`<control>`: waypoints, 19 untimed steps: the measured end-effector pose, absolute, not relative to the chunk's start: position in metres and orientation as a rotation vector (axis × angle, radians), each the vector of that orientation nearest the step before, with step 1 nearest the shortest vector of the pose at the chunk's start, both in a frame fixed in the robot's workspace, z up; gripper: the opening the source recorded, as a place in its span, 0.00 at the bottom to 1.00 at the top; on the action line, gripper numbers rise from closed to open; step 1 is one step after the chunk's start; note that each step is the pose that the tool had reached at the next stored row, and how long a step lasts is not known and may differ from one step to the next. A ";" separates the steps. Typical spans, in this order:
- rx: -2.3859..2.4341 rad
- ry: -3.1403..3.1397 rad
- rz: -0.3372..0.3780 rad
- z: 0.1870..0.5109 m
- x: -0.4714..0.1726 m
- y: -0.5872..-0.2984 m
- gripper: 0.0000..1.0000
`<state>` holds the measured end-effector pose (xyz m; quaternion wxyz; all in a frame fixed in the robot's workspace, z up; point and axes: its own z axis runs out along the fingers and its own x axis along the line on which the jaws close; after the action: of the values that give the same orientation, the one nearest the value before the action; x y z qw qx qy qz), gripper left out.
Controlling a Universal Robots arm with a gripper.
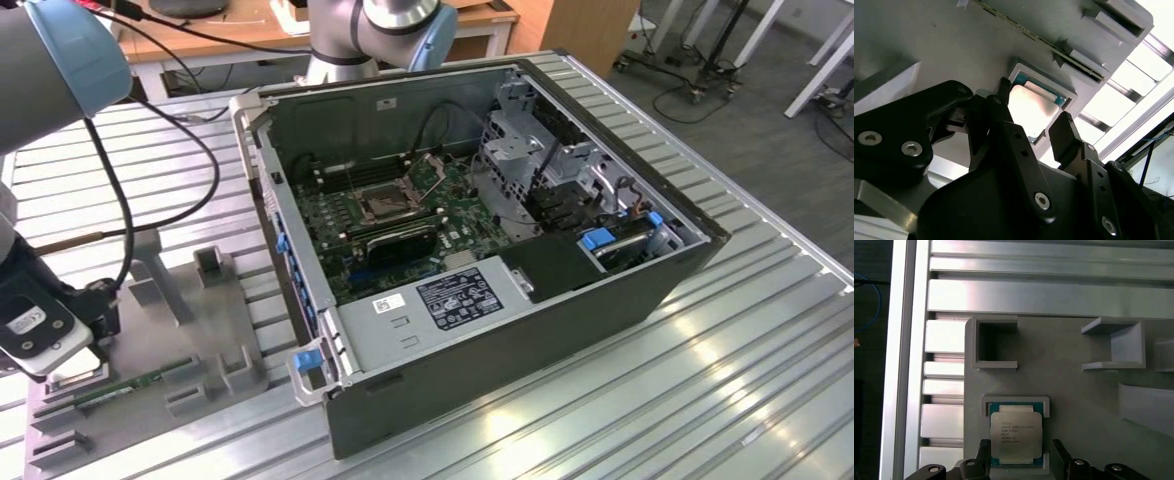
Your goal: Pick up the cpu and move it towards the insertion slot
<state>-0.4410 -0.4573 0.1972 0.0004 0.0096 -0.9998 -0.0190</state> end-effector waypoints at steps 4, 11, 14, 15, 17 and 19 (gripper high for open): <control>0.030 -3.140 -0.060 0.196 -0.441 -0.457 0.59; 0.030 -3.140 -0.060 0.195 -0.441 -0.457 0.59; 0.030 -3.140 -0.060 0.195 -0.441 -0.456 0.59; 0.030 -3.140 -0.060 0.195 -0.441 -0.456 0.59; 0.030 -3.140 -0.060 0.195 -0.441 -0.455 0.59; 0.030 -3.140 -0.060 0.194 -0.441 -0.454 0.59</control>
<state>-0.4410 -0.4538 0.1941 0.0004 0.0095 -0.9998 -0.0193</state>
